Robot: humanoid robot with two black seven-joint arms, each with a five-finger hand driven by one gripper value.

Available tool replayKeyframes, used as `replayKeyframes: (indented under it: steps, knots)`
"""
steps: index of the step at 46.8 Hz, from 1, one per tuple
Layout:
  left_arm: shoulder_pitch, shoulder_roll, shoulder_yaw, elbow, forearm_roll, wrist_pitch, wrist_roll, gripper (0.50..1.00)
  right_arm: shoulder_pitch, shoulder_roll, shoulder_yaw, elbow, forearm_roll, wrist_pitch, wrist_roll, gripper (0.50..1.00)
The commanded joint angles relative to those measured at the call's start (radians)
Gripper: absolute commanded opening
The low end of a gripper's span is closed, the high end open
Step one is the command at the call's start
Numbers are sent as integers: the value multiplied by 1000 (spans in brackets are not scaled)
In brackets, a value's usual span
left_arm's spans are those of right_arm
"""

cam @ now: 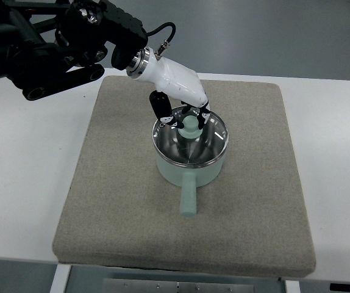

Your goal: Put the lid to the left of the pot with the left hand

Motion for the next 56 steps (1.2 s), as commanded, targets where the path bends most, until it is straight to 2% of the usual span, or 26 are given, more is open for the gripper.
replayKeyframes:
  steps: [1, 2, 5, 8, 14, 16, 17, 27, 56]
  knots:
    - [22, 0, 5, -6, -8, -2, -1, 501, 0, 0, 0, 0, 0, -1, 0, 924]
    - [25, 0, 6, -6, -8, -3, -1, 531, 0, 0, 0, 0, 0, -1, 0, 924]
    - [30, 0, 7, -6, -5, -6, -1, 563, 0, 0, 0, 0, 0, 1, 0, 924]
    - [30, 3, 8, -7, -5, -9, -1, 621, 0, 0, 0, 0, 0, -1, 0, 924]
    - [30, 3, 8, -6, -3, -11, -1, 660, 0, 0, 0, 0, 0, -1, 0, 924]
    - [30, 3, 5, -6, -11, -9, -1, 790, 0, 0, 0, 0, 0, 1, 0, 924]
    - [30, 5, 3, -4, -12, -9, -1, 820, 0, 0, 0, 0, 0, -1, 0, 924]
    - [31, 8, 3, -4, -12, -9, -1, 846, 0, 0, 0, 0, 0, -1, 0, 924]
    - [30, 8, -50, 7, -21, 1, -1, 846, 0, 0, 0, 0, 0, 1, 0, 924]
